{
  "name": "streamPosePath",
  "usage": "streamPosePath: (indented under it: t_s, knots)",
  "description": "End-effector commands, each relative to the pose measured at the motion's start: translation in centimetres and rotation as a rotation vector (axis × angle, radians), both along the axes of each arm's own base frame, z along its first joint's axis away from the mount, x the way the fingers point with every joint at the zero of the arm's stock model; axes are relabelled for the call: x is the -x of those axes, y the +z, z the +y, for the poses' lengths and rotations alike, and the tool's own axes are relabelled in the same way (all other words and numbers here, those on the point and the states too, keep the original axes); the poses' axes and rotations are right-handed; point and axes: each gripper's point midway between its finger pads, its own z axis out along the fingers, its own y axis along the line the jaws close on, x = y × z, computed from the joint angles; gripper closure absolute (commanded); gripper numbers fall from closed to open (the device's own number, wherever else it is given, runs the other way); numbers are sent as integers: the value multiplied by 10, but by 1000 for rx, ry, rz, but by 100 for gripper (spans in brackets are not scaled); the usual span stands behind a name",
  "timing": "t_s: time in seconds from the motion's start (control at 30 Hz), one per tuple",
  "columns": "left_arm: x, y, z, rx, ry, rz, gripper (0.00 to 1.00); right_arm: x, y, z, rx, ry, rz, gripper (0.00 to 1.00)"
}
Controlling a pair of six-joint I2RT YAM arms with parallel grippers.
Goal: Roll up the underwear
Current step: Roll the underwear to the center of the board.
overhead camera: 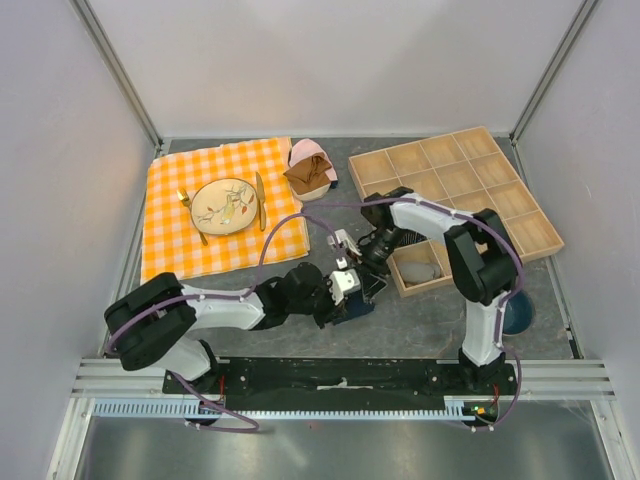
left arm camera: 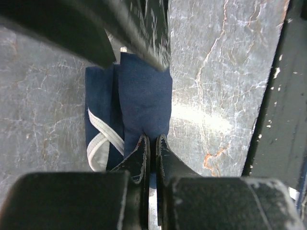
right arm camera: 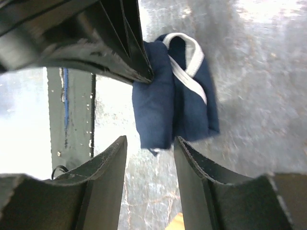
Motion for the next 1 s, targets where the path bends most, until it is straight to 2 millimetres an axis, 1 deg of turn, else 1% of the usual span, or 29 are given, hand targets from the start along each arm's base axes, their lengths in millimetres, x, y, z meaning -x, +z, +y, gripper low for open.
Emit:
streamPosePath:
  t_s: [0.0, 0.07, 0.1, 0.13, 0.17, 0.2, 0.23, 0.33, 0.4, 0.43, 0.47, 0.5, 0.53, 0.6, 0.67, 0.73, 0.8, 0.87, 0.9, 0.97]
  knots:
    - [34, -33, 23, -52, 26, 359, 98, -23, 17, 2, -119, -20, -166, 49]
    - [34, -36, 25, -45, 48, 426, 98, -21, 25, 1, -168, -11, -215, 48]
    - [31, -42, 29, -53, 70, 461, 98, -23, 27, 4, -197, -8, -247, 47]
    - [31, -45, 31, -55, 77, 488, 98, -16, 29, 2, -219, 1, -258, 45]
    - [32, -46, 31, -51, 88, 532, 98, -14, 29, 4, -245, 5, -263, 43]
    - [28, -49, 34, -51, 114, 558, 98, -16, 29, 6, -264, 9, -287, 43]
    - [28, -55, 37, -63, 131, 590, 98, -13, 26, 5, -266, 9, -282, 41]
    - [21, -65, 43, -73, 195, 656, 98, -13, 22, 4, -263, 7, -279, 39]
    - [18, -67, 44, -70, 216, 681, 98, -13, 21, 7, -282, 11, -279, 39]
    - [17, -67, 45, -69, 222, 687, 98, -12, 20, 7, -288, 14, -283, 35]
    - [17, -69, 45, -69, 228, 697, 98, -13, 19, 7, -290, 11, -288, 33]
    - [15, -68, 46, -64, 232, 700, 98, -18, 17, 8, -294, 9, -315, 32]
    - [15, -69, 46, -62, 237, 702, 98, -18, 14, 8, -276, -15, -305, 30]
    - [14, -70, 47, -62, 241, 710, 98, -25, 10, 10, -267, -23, -335, 29]
    - [15, -71, 47, -63, 240, 720, 98, -27, 4, 10, -240, -21, -338, 28]
    - [15, -74, 48, -68, 247, 729, 98, -27, -5, 12, -199, 7, -351, 27]
    - [15, -76, 50, -70, 258, 743, 98, -22, -10, 18, -185, 47, -370, 25]
    - [15, -77, 50, -69, 262, 742, 98, -21, -15, 19, -156, 70, -394, 25]
    - [14, -77, 51, -69, 266, 745, 98, -17, -19, 22, -147, 92, -394, 24]
    - [14, -78, 52, -66, 273, 749, 98, -16, -25, 22, -117, 110, -402, 24]
